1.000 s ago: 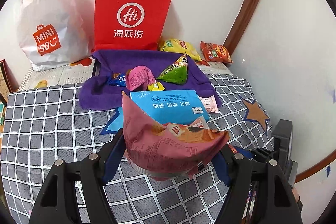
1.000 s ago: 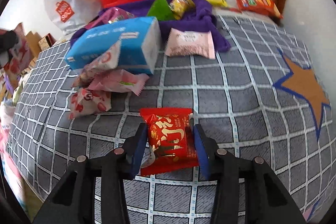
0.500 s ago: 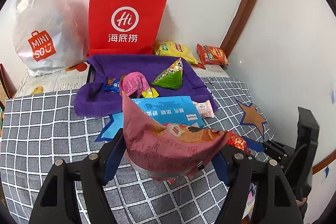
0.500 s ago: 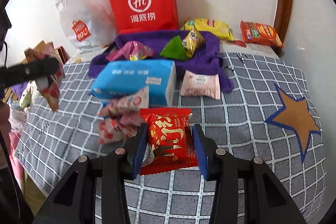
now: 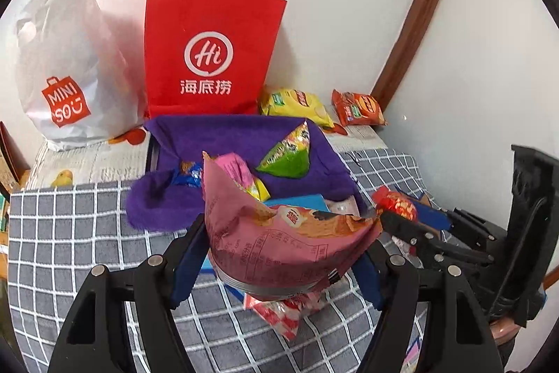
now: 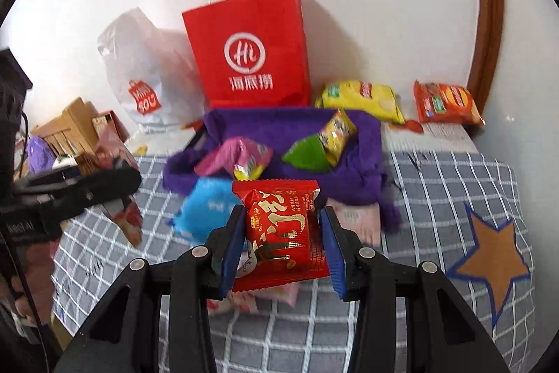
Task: Organize snacks
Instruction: 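Lift and carry the pink bag and red packet toward the purple towel, then open both tools to drop the pink bag and red packet onto the towel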
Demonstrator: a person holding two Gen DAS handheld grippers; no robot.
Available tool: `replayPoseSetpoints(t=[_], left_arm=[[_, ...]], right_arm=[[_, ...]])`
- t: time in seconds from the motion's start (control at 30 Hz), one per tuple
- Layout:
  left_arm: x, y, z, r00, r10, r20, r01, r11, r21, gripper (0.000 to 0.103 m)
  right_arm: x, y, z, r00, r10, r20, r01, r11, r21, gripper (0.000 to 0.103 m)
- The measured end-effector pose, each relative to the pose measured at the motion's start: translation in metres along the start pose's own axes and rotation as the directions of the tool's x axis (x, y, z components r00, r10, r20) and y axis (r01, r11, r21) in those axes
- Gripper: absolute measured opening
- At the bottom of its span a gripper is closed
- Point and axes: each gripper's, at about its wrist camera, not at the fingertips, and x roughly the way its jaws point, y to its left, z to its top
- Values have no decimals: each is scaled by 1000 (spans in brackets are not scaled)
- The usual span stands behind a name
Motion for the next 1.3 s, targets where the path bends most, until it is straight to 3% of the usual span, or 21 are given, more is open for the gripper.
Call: replayPoseSetpoints(t=[0.27, 0.63, 1.03, 1.3], left_arm=[[18, 15, 33, 1000, 22, 10, -22, 1000, -2, 72], [64, 41, 73, 999, 40, 0, -40, 999, -25, 72], [123, 75, 101, 997, 62, -35, -65, 994, -83, 72], [166, 92, 103, 994, 44, -101, -58, 988, -143, 72]], right_arm=[[23, 8, 47, 999, 21, 41, -20, 999, -27, 43], [95, -12, 74, 999, 45, -28, -45, 999, 13, 43], [175, -19, 58, 988, 78, -130, -76, 997, 23, 43], [191, -14, 47, 984, 79, -162, -84, 996, -23, 43]])
